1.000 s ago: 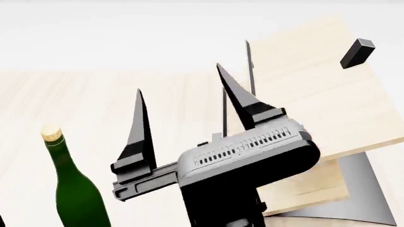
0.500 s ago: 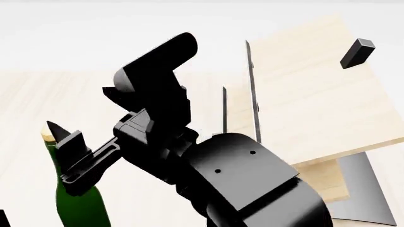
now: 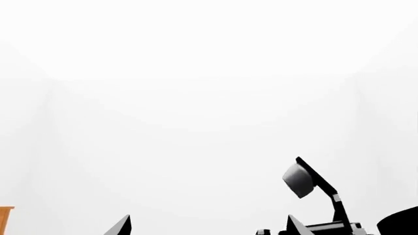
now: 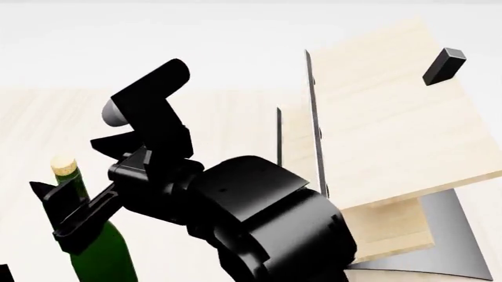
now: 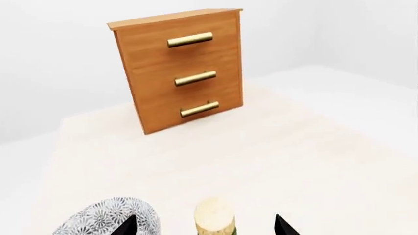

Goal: Put the wine bottle on the wine rack.

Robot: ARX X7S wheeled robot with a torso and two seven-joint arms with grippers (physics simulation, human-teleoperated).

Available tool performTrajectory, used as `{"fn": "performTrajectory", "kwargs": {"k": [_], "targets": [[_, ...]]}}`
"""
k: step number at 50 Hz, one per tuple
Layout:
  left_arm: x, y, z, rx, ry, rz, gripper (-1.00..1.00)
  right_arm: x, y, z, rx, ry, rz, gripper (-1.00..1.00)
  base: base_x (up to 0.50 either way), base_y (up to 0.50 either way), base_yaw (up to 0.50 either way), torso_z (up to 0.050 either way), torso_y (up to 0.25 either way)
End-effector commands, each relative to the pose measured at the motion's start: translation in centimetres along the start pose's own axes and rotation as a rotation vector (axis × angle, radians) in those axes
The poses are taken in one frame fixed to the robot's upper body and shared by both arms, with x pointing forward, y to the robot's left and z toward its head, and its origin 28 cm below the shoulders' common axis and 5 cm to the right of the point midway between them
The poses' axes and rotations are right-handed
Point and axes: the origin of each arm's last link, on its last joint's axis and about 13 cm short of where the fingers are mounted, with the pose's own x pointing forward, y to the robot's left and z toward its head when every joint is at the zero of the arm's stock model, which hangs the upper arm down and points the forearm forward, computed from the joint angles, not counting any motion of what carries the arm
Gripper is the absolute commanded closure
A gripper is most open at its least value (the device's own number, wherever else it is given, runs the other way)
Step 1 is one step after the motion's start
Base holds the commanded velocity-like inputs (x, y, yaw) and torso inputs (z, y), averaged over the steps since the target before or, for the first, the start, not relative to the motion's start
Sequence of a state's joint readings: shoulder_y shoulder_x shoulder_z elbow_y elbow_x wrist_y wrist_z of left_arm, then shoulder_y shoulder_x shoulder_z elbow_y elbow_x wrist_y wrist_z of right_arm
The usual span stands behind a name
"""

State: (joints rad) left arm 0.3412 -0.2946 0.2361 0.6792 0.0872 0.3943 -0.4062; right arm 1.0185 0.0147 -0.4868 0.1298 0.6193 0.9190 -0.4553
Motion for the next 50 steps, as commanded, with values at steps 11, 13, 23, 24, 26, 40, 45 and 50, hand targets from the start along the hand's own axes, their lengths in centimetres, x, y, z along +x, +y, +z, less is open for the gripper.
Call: {"fn": "performTrajectory", "kwargs": {"k": [11,13,23,24,26,40,45,50], "targets": [[0.1,0.1,0.0,-0.004,0.000,0.004,-1.00,3.8,-1.8,-3.7,-0.017,0.061,-0.073,-1.00,0.00,0.00,0.00,0.000,0.000],[0.1,0.1,0.1,-0.004,-0.002,0.007,-1.00,3.9,-1.7,-3.9,-0.014,0.064,-0.069,-1.00,0.00,0.00,0.00,0.000,0.000],[0.0,0.1,0.1,-0.003,-0.002,0.007,-1.00,3.8,-1.4,-3.5,-0.016,0.021,-0.068,-1.00,0.00,0.00,0.00,0.000,0.000],[0.0,0.1,0.1,-0.003,-0.002,0.006,-1.00,3.7,-1.4,-3.4,-0.017,0.014,-0.071,-1.00,0.00,0.00,0.00,0.000,0.000],[0.0,0.1,0.1,-0.002,-0.002,0.004,-1.00,3.7,-1.5,-3.2,-0.014,0.004,-0.075,-1.00,0.00,0.00,0.00,0.000,0.000],[0.0,0.1,0.1,-0.005,-0.004,0.003,-1.00,2.9,0.0,-1.3,-0.038,-0.074,-0.047,1.00,0.00,0.00,0.00,0.000,0.000],[0.0,0.0,0.1,-0.003,-0.004,0.001,-1.00,2.1,0.7,0.2,-0.063,-0.111,-0.048,1.00,0.00,0.00,0.00,0.000,0.000],[0.0,0.0,0.1,-0.001,-0.003,0.002,-1.00,0.6,0.8,2.8,-0.038,-0.189,-0.081,1.00,0.00,0.00,0.00,0.000,0.002]]}}
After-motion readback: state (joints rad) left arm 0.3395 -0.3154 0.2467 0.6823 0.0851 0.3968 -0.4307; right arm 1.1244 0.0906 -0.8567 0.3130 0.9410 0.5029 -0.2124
